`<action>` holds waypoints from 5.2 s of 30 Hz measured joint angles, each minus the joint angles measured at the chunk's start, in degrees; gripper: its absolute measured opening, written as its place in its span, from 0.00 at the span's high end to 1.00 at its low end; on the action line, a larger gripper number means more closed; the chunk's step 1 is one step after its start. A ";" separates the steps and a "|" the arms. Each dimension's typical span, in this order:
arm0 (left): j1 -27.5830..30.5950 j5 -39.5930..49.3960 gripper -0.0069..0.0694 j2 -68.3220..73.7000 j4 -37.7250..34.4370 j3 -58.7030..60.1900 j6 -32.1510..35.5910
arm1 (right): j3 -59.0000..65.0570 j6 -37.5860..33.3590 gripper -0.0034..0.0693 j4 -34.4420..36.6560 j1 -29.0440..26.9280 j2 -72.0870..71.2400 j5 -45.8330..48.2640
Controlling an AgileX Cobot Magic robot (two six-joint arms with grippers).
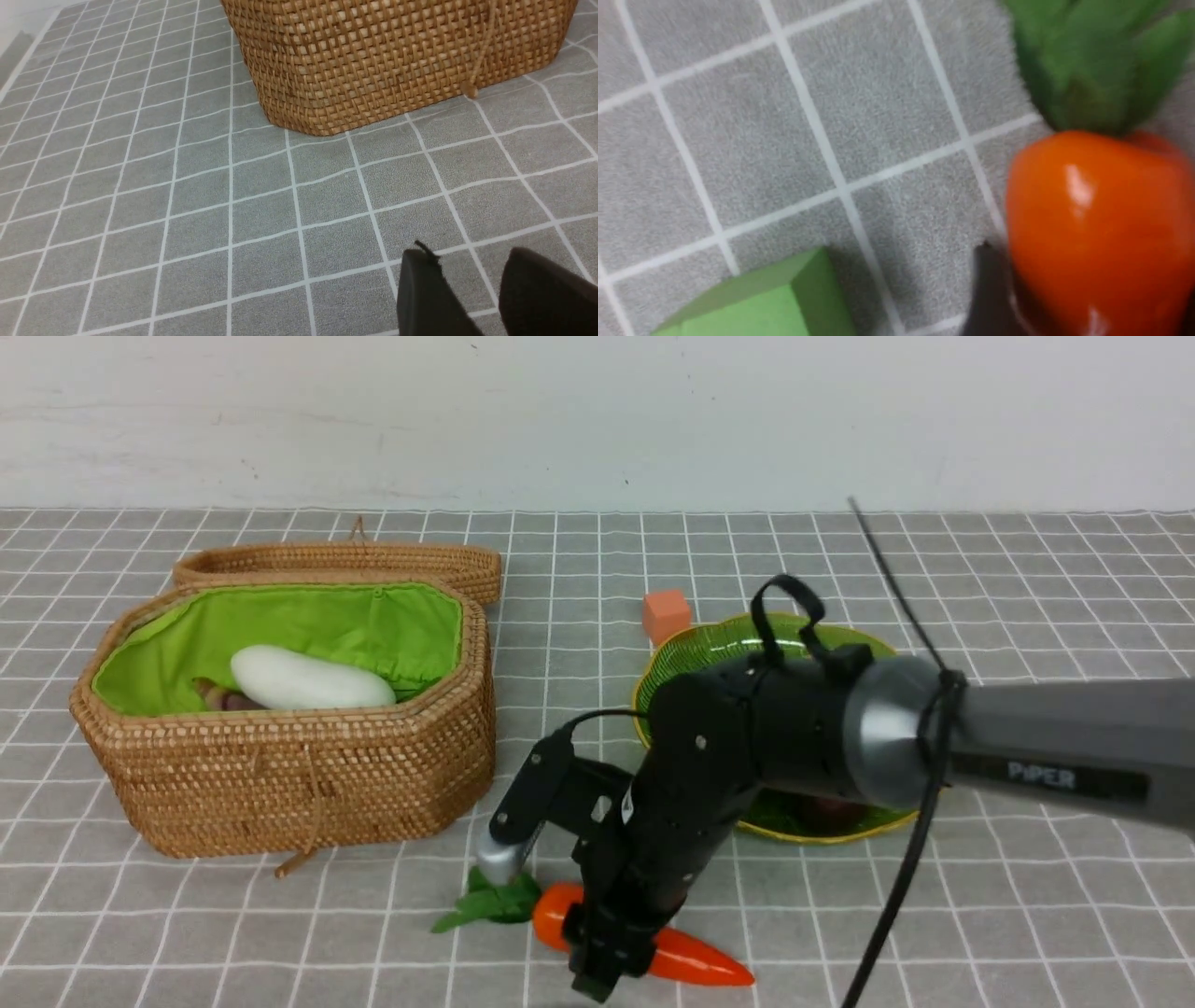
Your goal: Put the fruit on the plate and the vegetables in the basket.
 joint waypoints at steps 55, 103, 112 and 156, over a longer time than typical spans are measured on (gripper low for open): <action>0.00 0.00 0.60 0.00 0.00 0.00 0.00 | -35.10 -9.76 0.93 17.76 0.62 -2.75 18.27; 0.00 -0.01 0.60 0.00 0.00 0.00 0.00 | 33.61 48.56 0.95 -25.56 -24.32 -77.09 -2.04; 0.00 -0.01 0.60 0.00 0.00 0.00 0.00 | 72.94 49.29 0.93 -32.56 -40.00 -109.85 -28.73; 0.00 -0.01 0.60 0.00 0.00 0.00 0.00 | 81.35 52.40 0.87 -27.96 -43.93 -116.96 -18.94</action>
